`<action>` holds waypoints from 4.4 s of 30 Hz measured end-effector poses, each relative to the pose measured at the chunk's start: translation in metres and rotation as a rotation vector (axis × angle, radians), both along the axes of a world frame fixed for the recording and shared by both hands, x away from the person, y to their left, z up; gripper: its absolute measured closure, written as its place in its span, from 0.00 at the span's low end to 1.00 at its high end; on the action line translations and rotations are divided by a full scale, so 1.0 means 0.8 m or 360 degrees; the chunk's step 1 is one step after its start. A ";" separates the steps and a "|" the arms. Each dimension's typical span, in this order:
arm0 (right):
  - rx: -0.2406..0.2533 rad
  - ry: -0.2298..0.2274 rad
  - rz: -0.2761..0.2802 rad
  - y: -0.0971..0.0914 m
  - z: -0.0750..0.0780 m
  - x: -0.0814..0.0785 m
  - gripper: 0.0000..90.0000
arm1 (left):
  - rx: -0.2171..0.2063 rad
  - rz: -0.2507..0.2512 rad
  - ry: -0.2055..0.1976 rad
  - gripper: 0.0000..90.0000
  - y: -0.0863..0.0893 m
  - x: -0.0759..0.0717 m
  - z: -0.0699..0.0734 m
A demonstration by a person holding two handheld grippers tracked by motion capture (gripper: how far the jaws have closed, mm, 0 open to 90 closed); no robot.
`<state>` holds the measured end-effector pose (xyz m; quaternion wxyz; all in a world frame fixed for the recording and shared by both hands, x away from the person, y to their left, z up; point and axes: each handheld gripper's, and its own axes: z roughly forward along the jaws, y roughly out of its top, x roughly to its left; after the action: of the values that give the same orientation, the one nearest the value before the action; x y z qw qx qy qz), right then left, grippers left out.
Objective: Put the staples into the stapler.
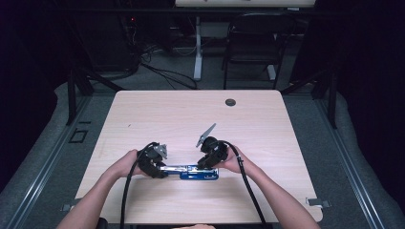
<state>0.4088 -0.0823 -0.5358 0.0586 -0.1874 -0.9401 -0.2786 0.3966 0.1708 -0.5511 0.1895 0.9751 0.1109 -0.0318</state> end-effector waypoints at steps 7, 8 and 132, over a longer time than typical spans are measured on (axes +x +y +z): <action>0.0035 0.0052 -0.0046 -0.002 -0.002 0.002 0.86 | 0.0001 0.0004 -0.0001 0.66 -0.001 0.000 0.000; 0.0031 0.0046 -0.0042 -0.002 -0.002 0.002 0.86 | 0.0001 0.0003 0.0000 0.66 -0.001 0.000 0.000; -0.0196 0.0072 0.0011 -0.030 0.011 0.009 0.83 | 0.0008 0.0007 0.0012 0.67 0.001 0.000 0.000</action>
<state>0.4160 -0.1064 -0.5268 0.0693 -0.1938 -0.9545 -0.2159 0.3968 0.1715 -0.5512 0.1867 0.9752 0.1138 -0.0349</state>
